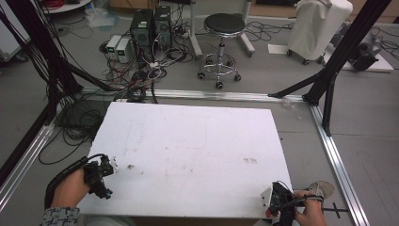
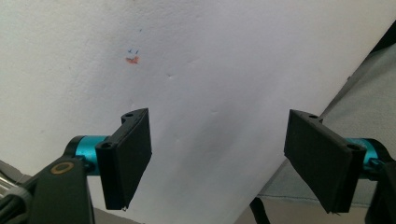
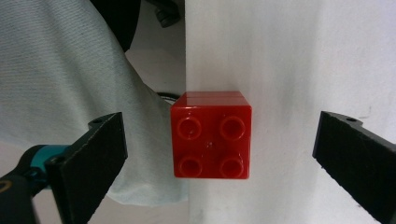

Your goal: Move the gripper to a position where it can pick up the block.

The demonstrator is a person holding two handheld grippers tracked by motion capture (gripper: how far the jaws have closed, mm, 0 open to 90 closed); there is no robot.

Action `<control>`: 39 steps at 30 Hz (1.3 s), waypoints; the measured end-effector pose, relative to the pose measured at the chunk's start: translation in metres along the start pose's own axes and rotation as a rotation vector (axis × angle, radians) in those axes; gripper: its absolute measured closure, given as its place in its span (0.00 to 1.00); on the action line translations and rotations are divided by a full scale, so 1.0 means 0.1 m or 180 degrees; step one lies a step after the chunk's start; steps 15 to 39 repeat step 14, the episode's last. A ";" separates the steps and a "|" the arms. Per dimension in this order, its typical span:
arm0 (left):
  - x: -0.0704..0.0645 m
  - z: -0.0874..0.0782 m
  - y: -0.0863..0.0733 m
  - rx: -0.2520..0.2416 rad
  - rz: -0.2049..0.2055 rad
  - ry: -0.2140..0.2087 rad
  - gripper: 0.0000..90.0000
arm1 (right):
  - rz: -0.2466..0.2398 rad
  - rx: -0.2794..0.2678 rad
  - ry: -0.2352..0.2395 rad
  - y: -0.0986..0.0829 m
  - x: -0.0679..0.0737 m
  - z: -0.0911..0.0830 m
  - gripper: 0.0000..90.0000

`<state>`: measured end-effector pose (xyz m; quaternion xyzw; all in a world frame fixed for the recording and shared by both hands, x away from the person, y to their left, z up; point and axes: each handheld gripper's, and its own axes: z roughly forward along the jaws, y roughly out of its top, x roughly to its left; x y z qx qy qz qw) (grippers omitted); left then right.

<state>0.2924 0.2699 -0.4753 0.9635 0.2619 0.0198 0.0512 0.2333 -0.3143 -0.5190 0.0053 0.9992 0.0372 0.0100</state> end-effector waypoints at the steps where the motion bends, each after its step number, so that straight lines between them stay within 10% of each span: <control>1: 0.00 0.00 0.00 0.0001 -0.0008 -0.0007 0.26 | -0.0005 0.0002 -0.0002 0.00 0.00 0.02 0.02; 39: 0.02 -0.04 -0.04 -0.0049 -0.0041 -0.0009 0.26 | -0.0016 -0.0080 -0.0075 -0.01 0.02 -0.01 0.02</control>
